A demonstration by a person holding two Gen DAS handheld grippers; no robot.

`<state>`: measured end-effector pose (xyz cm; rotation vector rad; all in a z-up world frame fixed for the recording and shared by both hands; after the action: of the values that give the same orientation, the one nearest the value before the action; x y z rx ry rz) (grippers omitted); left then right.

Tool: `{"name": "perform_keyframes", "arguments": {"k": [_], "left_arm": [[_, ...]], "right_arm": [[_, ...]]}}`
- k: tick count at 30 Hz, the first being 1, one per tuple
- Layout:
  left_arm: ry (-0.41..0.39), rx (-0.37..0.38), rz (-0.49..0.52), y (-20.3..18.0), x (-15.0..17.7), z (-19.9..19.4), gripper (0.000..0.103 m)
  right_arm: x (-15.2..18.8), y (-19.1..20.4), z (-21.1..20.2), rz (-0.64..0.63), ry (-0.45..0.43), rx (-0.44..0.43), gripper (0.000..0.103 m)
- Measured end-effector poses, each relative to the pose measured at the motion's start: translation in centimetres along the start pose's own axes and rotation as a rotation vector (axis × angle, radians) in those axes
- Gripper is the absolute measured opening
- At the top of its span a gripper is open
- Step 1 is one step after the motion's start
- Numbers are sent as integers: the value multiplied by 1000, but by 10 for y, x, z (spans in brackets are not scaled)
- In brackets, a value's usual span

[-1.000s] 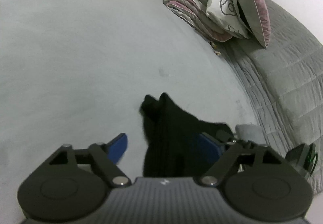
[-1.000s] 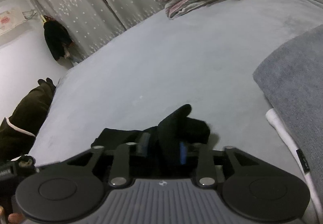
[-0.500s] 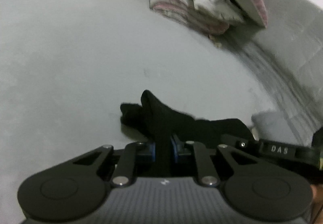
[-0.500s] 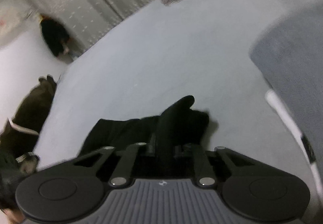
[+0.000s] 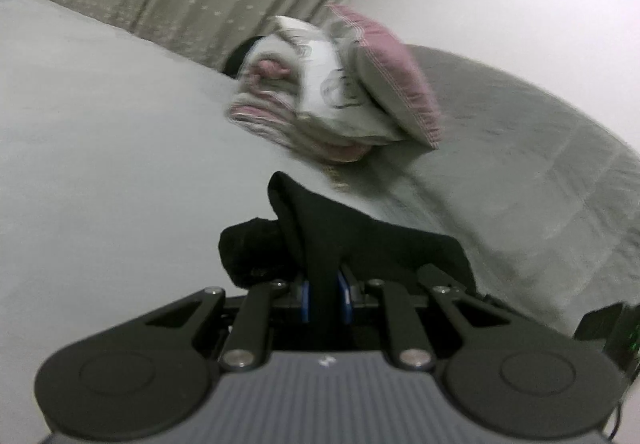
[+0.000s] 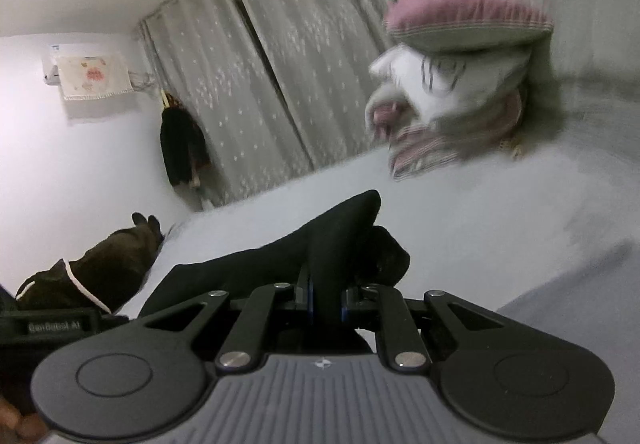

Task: Fold clothes
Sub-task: 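Lift the black bundle with both grippers and carry it toward the grey folded cloth, then lower the black bundle onto the grey folded cloth with both grippers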

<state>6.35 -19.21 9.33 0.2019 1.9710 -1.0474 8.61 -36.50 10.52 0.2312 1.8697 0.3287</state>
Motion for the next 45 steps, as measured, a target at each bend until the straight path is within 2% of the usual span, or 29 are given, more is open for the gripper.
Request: {"name": "perform_keyframes", "arguments": {"k": [6,10,12,15,19,22,26,27,28,29,30,32,35,38,40,41,44,45], "left_arm": [[37,169,-43,-94,25,27,13],[133,201,-135,-117,68,63,13],[174,189,-162,-116,88,86,13],[200,135,-203,-95,106,120,13],[209,43,-221,-55,111,161,14],[207,19,-225,-38,106,174,14],[201,17,-196,-36,107,177,17],[204,15,-190,-37,107,177,19],[207,13,-184,-37,108,176,25],[210,11,-179,-37,109,176,32],[217,10,-180,-36,108,172,44],[198,-3,-189,-33,102,165,45],[165,-15,-190,-32,89,148,45],[132,-14,-124,-47,83,131,45],[138,0,-48,-65,88,122,45],[147,21,-11,-76,94,120,45],[170,104,76,-105,112,117,45],[188,99,77,-104,118,120,44]], "right_arm": [[-41,-45,-92,-60,-80,93,14],[-47,-84,-132,-47,-66,190,14],[-43,-103,-130,-27,-33,232,14],[-36,-128,-117,-38,18,298,14],[-21,-164,-68,-36,120,340,14],[-2,-182,-48,-1,174,338,14],[1,-187,-39,-7,178,343,15],[1,-190,-40,-6,176,366,19],[0,-193,-40,-5,174,389,30],[0,-198,-39,-2,174,424,35],[-2,-201,-43,-5,163,446,41],[-5,-205,-52,-11,141,490,43],[-10,-189,-61,-19,116,432,43],[-15,-173,-70,-27,90,373,41],[-18,-162,-77,-33,73,334,23],[-19,-157,-80,-35,65,315,21],[6,-147,-74,-91,161,323,17],[16,-148,-74,-91,190,334,17]]}}
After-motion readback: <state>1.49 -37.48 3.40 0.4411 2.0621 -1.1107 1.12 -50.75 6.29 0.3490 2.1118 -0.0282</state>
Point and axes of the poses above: each gripper's, at about its wrist camera, not at the fingertips, and z roughly the way its jaws point, y to its left, x to its underside, the point moved 9 cm from there along z, roughly the way its jaws point, and after that the axes turned 6 degrees about x, right-handed, at the moved point
